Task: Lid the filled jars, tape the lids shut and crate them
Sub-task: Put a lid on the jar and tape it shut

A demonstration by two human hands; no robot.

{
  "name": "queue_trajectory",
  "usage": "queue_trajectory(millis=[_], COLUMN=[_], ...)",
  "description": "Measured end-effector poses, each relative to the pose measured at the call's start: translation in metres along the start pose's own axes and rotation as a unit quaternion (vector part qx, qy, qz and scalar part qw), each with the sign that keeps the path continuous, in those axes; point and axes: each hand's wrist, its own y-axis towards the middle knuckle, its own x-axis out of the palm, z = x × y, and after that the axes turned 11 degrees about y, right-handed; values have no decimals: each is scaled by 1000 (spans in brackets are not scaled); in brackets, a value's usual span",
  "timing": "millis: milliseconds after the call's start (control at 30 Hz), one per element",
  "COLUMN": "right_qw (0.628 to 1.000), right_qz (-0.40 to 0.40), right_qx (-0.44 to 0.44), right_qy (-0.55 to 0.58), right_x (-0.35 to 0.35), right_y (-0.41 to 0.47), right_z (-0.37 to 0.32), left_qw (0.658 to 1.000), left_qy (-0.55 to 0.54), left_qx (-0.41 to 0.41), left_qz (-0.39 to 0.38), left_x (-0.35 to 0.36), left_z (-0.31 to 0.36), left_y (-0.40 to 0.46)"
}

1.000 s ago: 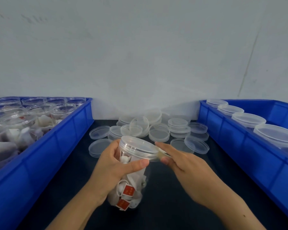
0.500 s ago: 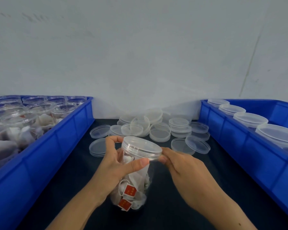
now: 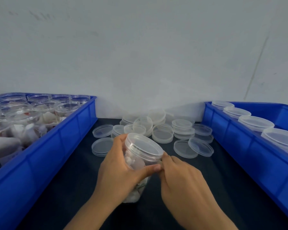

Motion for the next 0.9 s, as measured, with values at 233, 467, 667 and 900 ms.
queue_trajectory(millis=[233, 467, 667, 900], right_qw=[951, 910, 986, 988], right_qz=[-80, -137, -101, -122], right_qx=[88, 138, 49, 32], right_qy=[284, 367, 122, 92], right_x=[-14, -30, -34, -40], right_y=[0, 7, 5, 8], right_z=[0, 9, 15, 24], left_qw=[998, 997, 990, 972], left_qy=[-14, -61, -126, -202], left_qx=[11, -8, -52, -71], left_qz=[63, 53, 39, -95], left_x=[8, 3, 5, -7], left_z=[-4, -10, -10, -6], left_y=[-2, 4, 2, 10])
